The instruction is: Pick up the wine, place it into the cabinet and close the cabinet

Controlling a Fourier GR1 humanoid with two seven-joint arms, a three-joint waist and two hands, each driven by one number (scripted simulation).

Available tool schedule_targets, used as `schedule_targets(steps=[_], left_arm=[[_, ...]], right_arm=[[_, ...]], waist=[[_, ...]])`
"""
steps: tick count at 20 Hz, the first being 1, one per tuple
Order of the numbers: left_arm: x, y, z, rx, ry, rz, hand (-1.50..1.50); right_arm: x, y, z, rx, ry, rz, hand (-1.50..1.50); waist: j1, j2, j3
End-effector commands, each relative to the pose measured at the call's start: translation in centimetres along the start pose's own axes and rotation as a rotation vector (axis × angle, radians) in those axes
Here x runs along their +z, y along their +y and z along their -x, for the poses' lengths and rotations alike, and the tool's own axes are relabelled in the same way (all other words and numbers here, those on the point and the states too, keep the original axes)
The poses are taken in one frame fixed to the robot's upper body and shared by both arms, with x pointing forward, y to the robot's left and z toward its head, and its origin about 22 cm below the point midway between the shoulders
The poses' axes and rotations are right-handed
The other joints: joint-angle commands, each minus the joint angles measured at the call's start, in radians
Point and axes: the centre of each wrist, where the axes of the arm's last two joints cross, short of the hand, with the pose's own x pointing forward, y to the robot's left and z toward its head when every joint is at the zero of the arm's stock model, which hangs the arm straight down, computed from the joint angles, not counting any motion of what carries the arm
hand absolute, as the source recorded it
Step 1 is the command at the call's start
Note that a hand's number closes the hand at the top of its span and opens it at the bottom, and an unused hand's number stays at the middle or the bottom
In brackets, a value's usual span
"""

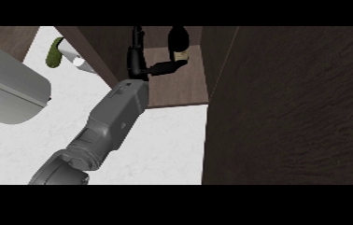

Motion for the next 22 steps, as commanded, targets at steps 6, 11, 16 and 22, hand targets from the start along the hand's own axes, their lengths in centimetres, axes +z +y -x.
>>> schedule_targets(steps=[6,11,16,22], left_arm=[[-0.5,1.8,0.5,0.038,-0.006,0.043,-1.50],[1.2,1.0,1.6,0.075,0.008,0.068,-1.50],[2.0,1.7,2.5,0.142,0.020,0.084,-1.50],[2.0,1.7,2.4,0.205,0.022,0.080,-1.50]], right_arm=[[0.6,1.0,-1.2,-0.031,-0.028,-0.018,-1.50],[0.5,0.5,-0.3,-0.050,-0.028,-0.022,-1.50],[0.1,0.3,-1.4,-0.029,-0.001,-0.032,-1.50],[0.3,1.7,-1.1,-0.056,0.002,-0.022,-1.50]], waist=[[0.004,0.003,-0.004],[0.007,-0.004,-0.003],[0.007,-0.006,-0.004],[0.018,-0.015,-0.004]])
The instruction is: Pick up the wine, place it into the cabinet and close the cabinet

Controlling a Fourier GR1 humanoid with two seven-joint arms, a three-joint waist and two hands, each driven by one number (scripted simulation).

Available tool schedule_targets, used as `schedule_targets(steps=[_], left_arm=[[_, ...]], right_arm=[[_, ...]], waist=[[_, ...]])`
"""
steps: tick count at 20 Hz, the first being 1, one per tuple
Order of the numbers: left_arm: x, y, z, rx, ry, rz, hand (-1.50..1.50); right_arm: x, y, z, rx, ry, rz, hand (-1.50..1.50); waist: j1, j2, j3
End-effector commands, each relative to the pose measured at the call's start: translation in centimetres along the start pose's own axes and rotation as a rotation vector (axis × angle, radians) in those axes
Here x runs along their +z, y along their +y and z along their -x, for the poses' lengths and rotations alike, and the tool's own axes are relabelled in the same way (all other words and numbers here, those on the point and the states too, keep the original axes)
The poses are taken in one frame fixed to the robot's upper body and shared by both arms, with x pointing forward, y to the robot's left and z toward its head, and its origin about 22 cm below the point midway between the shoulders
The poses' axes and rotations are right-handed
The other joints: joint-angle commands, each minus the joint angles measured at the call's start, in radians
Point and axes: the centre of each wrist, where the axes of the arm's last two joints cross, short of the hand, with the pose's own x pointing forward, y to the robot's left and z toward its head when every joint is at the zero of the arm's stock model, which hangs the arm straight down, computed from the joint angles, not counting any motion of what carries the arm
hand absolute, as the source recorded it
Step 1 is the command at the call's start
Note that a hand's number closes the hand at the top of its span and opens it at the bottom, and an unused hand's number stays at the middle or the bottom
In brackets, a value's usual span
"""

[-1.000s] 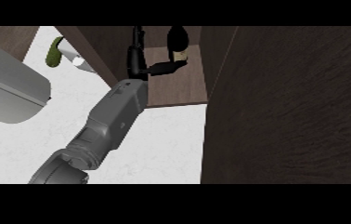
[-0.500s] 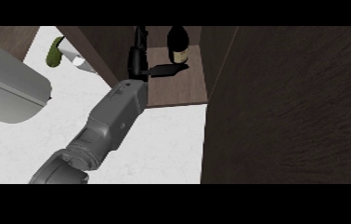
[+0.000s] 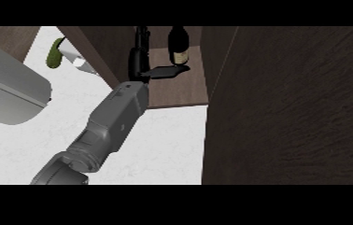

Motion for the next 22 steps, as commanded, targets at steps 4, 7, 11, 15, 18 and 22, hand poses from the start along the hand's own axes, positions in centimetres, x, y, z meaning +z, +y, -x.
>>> schedule_targets(steps=[4,7,11,15,18,22], left_arm=[[3.0,2.2,2.6,0.057,0.042,-0.048,-1.50],[2.9,1.8,2.3,0.062,0.064,-0.029,-1.50],[3.6,1.4,2.4,0.073,0.065,-0.036,-1.50],[6.0,-0.2,2.1,0.092,0.063,-0.007,-1.50],[8.8,-1.3,1.8,0.080,0.066,-0.003,-1.50],[11.7,-3.8,0.3,0.076,0.060,0.022,-1.50]], right_arm=[[0.4,0.3,0.1,-0.013,-0.009,-0.004,-1.50],[0.0,-0.3,-0.1,-0.010,-0.002,-0.007,-1.50],[0.0,0.3,-0.3,-0.004,-0.003,0.001,-1.50],[1.3,-0.4,-0.1,-0.011,0.001,0.027,-1.50],[1.7,0.2,-1.6,0.000,-0.013,0.059,-1.50],[1.1,-0.4,-0.7,-0.001,-0.017,0.045,-1.50]], waist=[[0.022,-0.012,-0.001],[0.023,-0.011,-0.001],[0.018,-0.012,-0.001],[0.029,-0.019,0.000],[0.056,-0.026,0.000],[0.064,-0.018,0.000]])
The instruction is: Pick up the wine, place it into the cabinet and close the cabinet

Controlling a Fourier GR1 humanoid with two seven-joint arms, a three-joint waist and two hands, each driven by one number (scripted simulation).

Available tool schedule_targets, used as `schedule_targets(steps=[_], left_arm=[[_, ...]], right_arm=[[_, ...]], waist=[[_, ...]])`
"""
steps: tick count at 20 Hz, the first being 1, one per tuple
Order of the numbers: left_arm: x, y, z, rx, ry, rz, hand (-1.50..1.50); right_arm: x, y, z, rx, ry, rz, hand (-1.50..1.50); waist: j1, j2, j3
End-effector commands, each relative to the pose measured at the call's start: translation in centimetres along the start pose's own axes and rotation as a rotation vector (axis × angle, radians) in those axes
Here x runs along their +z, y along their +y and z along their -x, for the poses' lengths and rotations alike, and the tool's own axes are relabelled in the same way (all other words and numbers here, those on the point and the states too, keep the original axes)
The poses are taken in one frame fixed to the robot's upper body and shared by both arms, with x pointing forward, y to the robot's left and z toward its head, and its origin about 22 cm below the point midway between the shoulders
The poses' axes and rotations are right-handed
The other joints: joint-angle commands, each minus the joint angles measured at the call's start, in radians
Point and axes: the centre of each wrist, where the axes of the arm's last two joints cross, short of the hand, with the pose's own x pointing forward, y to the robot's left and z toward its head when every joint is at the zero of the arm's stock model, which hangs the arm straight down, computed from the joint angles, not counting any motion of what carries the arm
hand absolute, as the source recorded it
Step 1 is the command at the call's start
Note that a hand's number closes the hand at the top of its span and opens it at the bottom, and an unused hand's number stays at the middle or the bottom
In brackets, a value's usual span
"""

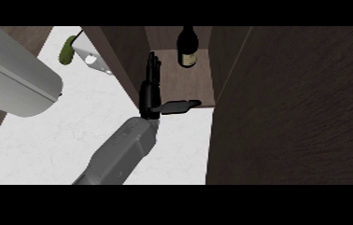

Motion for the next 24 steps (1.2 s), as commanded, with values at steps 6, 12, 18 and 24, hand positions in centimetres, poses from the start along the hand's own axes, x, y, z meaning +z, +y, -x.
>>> schedule_targets(steps=[6,12,18,24], left_arm=[[7.3,-2.9,-2.7,0.041,-0.018,0.042,-1.50],[10.7,-2.3,-4.8,0.062,-0.040,0.010,-1.50],[13.2,-1.7,-7.2,0.053,-0.036,-0.013,-1.50],[15.8,0.9,-11.8,0.123,-0.036,0.007,-1.50]], right_arm=[[1.4,-0.1,-1.0,0.013,-0.023,0.021,-1.50],[3.2,-0.8,-2.3,0.003,-0.038,0.034,-1.50],[1.3,0.2,0.1,0.001,-0.022,0.022,-1.50],[2.8,0.0,-2.1,0.017,0.008,-0.029,-1.50]], waist=[[0.029,0.000,0.000],[0.025,0.000,0.001],[0.027,0.002,0.000],[0.027,0.001,0.000]])
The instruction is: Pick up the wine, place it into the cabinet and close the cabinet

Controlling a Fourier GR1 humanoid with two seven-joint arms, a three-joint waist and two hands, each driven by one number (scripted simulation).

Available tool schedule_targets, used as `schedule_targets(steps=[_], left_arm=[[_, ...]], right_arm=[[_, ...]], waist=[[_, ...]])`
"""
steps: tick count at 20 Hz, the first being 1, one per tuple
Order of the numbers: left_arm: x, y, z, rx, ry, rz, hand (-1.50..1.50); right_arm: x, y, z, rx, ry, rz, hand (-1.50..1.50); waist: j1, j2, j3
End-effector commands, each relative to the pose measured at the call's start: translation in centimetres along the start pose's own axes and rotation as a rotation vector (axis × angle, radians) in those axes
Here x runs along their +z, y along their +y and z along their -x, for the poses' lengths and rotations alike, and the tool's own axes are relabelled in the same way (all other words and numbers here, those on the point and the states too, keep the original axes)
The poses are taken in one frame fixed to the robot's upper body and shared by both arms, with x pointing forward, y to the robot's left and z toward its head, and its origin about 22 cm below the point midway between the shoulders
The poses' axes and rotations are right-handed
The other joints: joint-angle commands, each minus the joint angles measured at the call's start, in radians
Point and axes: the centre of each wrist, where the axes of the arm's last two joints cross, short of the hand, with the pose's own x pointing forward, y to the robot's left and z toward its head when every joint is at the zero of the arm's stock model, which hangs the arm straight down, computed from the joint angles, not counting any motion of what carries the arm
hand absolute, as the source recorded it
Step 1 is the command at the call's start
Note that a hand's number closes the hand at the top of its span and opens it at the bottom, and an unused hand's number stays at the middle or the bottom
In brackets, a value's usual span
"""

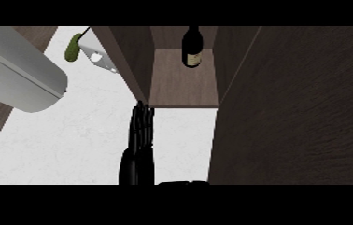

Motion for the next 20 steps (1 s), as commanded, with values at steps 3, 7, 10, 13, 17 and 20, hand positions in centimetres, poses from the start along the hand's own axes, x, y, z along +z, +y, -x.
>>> schedule_targets(steps=[3,7,10,13,17,20], left_arm=[[2.9,2.4,-2.4,0.018,-0.017,0.056,-1.50],[3.5,5.8,-3.7,0.021,0.010,0.104,-1.50],[3.0,6.7,-5.3,0.008,0.008,0.127,-1.50],[4.4,7.9,-6.3,0.025,0.011,0.151,-1.50],[3.8,9.4,-6.2,0.020,0.009,0.146,-1.50],[3.2,10.0,-7.8,0.015,-0.008,0.106,-1.50]], right_arm=[[1.3,-0.3,-1.4,-0.062,0.004,-0.084,-1.50],[1.4,0.3,-0.6,-0.062,0.012,-0.157,1.50],[1.5,0.5,-1.5,-0.027,0.037,-0.189,1.50],[1.4,1.0,-1.8,-0.015,-0.002,-0.178,1.50],[1.7,1.1,-0.8,-0.099,0.068,-0.263,1.50],[2.3,1.8,-0.1,-0.174,0.126,-0.306,1.50]], waist=[[0.000,0.001,0.000],[0.002,0.001,0.000],[0.001,0.001,0.000],[0.003,0.000,-0.001],[-0.001,0.001,0.000],[0.001,-0.001,0.000]])
